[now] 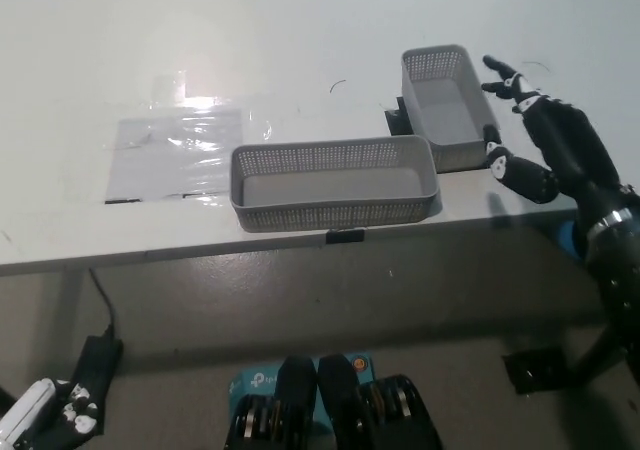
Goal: The robot uses its right hand to pick up the grey box kept on the middle on the desk and place it on top of another box next to it in a right angle
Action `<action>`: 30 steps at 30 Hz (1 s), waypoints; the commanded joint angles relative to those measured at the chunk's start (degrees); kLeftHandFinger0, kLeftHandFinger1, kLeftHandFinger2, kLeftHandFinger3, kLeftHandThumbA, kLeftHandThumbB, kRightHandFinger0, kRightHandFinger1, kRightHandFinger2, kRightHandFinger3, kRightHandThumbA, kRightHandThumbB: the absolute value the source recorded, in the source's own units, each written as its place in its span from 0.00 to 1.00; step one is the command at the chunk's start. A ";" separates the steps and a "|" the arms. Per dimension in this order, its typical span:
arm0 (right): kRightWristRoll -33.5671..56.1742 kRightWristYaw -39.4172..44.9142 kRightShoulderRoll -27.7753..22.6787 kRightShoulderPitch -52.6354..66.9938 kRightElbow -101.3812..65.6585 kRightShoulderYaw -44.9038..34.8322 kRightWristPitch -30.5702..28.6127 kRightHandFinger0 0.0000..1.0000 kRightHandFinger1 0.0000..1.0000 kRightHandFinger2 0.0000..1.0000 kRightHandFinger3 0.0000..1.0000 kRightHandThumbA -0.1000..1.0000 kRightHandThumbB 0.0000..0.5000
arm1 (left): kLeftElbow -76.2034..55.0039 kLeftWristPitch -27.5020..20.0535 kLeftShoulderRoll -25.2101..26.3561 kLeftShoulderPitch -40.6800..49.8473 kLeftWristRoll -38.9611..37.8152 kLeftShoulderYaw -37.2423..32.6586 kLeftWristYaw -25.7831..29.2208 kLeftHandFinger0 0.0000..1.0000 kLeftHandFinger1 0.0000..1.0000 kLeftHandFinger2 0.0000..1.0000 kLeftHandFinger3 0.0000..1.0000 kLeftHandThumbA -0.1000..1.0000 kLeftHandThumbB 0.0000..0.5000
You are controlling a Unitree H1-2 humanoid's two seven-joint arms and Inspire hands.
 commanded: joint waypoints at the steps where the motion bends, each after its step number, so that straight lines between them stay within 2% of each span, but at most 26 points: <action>1: -2.24 2.62 -2.75 -6.66 4.74 2.22 -4.96 0.96 0.99 1.00 1.00 0.35 0.69 | -1.52 -0.69 2.22 -0.02 0.19 0.61 -1.02 0.00 0.00 0.00 0.12 0.00 1.00; 2: -1.93 3.32 -3.07 -7.55 6.09 2.73 -5.46 1.00 1.00 1.00 1.00 0.34 0.70 | -1.24 -0.76 2.02 -0.06 -0.40 0.92 -1.09 0.00 0.00 0.00 0.12 0.00 1.00; 9: -3.02 5.87 -4.57 -12.39 13.13 6.10 -6.77 1.00 1.00 1.00 1.00 0.33 0.73 | -2.08 0.90 1.99 0.35 -0.01 1.08 -1.29 0.00 0.00 0.00 0.13 0.00 1.00; 11: -3.20 5.37 -4.71 -13.36 14.25 6.44 -7.71 1.00 1.00 1.00 1.00 0.32 0.71 | -1.25 -0.29 2.04 0.25 0.10 1.09 -1.21 0.00 0.00 0.00 0.11 0.00 1.00; 14: -3.16 6.07 -4.55 -14.45 13.78 6.27 -7.08 1.00 1.00 1.00 1.00 0.31 0.68 | -1.60 0.60 1.95 0.14 -0.07 1.25 -1.41 0.00 0.00 0.00 0.11 0.00 1.00; 15: -3.65 4.52 -4.25 -15.18 14.37 6.39 -9.00 1.00 1.00 1.00 1.00 0.32 0.70 | -1.03 0.00 1.87 -0.05 -0.39 1.33 -1.55 0.00 0.00 0.00 0.11 0.00 1.00; 18: -4.04 5.12 -3.53 -15.91 13.96 6.99 -8.86 1.00 1.00 1.00 1.00 0.33 0.69 | -1.08 -0.99 1.98 -0.06 -0.18 1.25 -1.53 0.00 0.00 0.00 0.10 0.00 1.00; 22: -4.57 4.98 -2.98 -15.35 15.08 8.00 -9.66 1.00 1.00 1.00 1.00 0.35 0.73 | -1.86 -0.13 2.11 -0.10 0.56 0.91 -1.51 0.00 0.00 0.00 0.12 0.00 1.00; 25: -4.88 5.19 -2.68 -14.61 16.21 9.03 -11.03 1.00 1.00 1.00 1.00 0.30 0.73 | -2.39 0.02 2.15 -0.08 0.56 1.01 -1.55 0.00 0.00 0.00 0.14 0.00 1.00; 30: -6.48 7.50 -2.62 -13.86 16.73 11.55 -10.14 1.00 1.00 1.00 1.00 0.34 0.69 | -2.59 0.22 2.05 -0.21 -0.36 1.54 -1.77 0.00 0.00 0.01 0.13 0.00 1.00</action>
